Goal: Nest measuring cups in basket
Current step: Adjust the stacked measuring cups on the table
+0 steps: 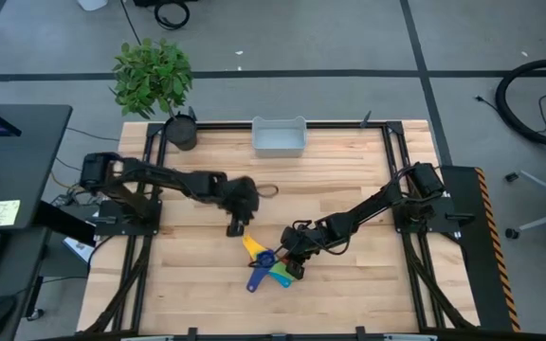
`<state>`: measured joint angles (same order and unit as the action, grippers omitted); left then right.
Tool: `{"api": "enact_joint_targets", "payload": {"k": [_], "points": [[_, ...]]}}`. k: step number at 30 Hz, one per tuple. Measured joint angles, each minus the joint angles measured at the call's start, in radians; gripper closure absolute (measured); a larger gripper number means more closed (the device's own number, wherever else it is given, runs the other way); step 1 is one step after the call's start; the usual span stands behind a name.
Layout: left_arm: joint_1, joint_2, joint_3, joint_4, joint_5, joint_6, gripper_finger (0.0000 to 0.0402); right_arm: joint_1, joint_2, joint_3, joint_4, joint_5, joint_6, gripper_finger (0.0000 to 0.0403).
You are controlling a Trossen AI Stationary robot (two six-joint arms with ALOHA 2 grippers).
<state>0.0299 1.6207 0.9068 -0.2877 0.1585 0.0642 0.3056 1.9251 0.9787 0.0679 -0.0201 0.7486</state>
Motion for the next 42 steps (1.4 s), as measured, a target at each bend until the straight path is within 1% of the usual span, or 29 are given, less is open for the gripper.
{"api": "enact_joint_targets", "payload": {"k": [3, 6, 9, 11, 15, 18, 25, 27, 29, 32, 34, 37, 42], "points": [[0.027, -0.093, 0.011, -0.043, -0.008, -0.056, 0.0397, 0.001, -0.001, 0.000, -0.003, -0.007, 0.000, 0.0402], [0.040, -0.173, 0.023, -0.067, -0.005, -0.077, 0.0397, 0.001, -0.001, 0.000, -0.002, -0.008, -0.009, 0.0402], [0.040, -0.217, 0.025, -0.081, -0.004, -0.080, 0.0393, 0.001, -0.001, 0.000, -0.004, -0.011, -0.020, 0.0402], [0.038, -0.231, 0.026, -0.080, 0.016, -0.080, 0.0385, 0.001, -0.001, 0.000, -0.006, -0.018, -0.025, 0.0402], [0.024, -0.237, 0.026, -0.092, 0.091, -0.149, 0.0355, 0.001, -0.001, 0.000, -0.013, -0.025, -0.043, 0.0402], [0.003, -0.233, 0.026, -0.104, 0.098, -0.212, 0.0327, 0.001, -0.002, 0.000, -0.015, -0.029, -0.046, 0.0402], [-0.079, -0.228, 0.025, -0.163, 0.100, -0.208, 0.0258, 0.001, -0.002, 0.000, -0.016, -0.030, -0.063, 0.0402], [-0.119, -0.229, 0.025, -0.159, 0.111, -0.180, 0.0245, 0.001, -0.002, 0.000, -0.017, -0.030, -0.072, 0.0401], [-0.163, -0.229, 0.025, -0.161, 0.100, -0.161, 0.0239, 0.000, -0.002, 0.000, -0.017, -0.030, -0.075, 0.0401], [-0.236, -0.229, 0.025, -0.160, 0.021, -0.157, 0.0238, 0.000, -0.002, 0.000, -0.017, -0.032, -0.080, 0.0401], [-0.285, -0.229, 0.025, -0.159, -0.051, -0.101, 0.0237, 0.000, -0.002, 0.000, -0.017, -0.033, -0.092, 0.0401], [-0.358, -0.229, 0.025, -0.152, -0.187, -0.027, 0.0237, 0.000, -0.002, 0.000, -0.017, -0.034, -0.097, 0.0401], [-0.443, -0.219, 0.016, -0.136, -0.408, -0.025, 0.0237, -0.001, -0.002, 0.000, -0.017, -0.036, -0.098, 0.0401]]}}
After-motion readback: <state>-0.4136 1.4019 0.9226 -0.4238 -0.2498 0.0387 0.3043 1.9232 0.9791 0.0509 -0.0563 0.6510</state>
